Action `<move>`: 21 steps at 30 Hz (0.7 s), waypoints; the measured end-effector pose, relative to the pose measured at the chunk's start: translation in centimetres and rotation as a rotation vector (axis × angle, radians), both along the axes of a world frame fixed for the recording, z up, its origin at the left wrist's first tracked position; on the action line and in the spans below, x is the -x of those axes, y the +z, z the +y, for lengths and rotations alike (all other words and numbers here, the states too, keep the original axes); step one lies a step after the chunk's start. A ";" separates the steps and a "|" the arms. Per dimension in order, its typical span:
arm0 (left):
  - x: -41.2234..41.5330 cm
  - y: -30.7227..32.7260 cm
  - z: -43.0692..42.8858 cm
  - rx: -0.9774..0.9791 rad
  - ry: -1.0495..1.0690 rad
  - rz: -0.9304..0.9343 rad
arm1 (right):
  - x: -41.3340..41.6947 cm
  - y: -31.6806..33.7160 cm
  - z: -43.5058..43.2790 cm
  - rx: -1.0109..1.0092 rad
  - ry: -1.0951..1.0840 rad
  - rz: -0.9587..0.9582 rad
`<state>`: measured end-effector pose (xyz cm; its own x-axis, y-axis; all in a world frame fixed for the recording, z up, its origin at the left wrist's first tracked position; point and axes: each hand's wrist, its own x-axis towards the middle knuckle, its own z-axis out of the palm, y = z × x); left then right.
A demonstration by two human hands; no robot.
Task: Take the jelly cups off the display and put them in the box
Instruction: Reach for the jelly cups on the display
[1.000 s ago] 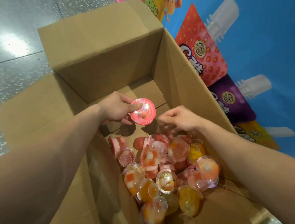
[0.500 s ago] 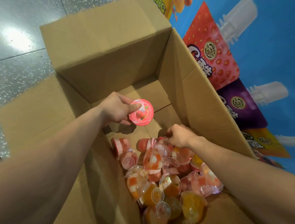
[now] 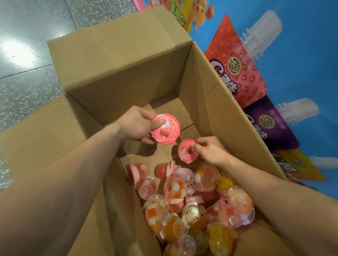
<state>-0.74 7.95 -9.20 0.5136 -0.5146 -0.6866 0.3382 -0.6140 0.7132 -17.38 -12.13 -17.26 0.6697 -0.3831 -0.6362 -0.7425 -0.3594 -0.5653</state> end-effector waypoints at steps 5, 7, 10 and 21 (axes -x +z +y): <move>-0.5 1.9 -0.2 0.031 -0.014 -0.028 | -1.4 3.5 -0.7 -0.397 -0.303 -0.110; -0.9 2.8 0.1 0.039 -0.011 -0.048 | -1.6 5.1 -0.8 -0.430 -0.318 -0.119; -1.8 4.2 0.7 0.061 0.016 -0.040 | -1.5 7.9 -0.5 -0.461 -0.299 -0.123; -3.6 11.9 1.6 0.167 -0.057 -0.025 | -4.3 20.7 -1.4 -0.354 -0.233 -0.318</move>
<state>2.90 9.58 2.72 0.4966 -0.6493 -0.5761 0.2870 -0.5035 0.8149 -13.04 -13.57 3.43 0.7732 -0.3439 -0.5328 -0.5521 0.0482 -0.8324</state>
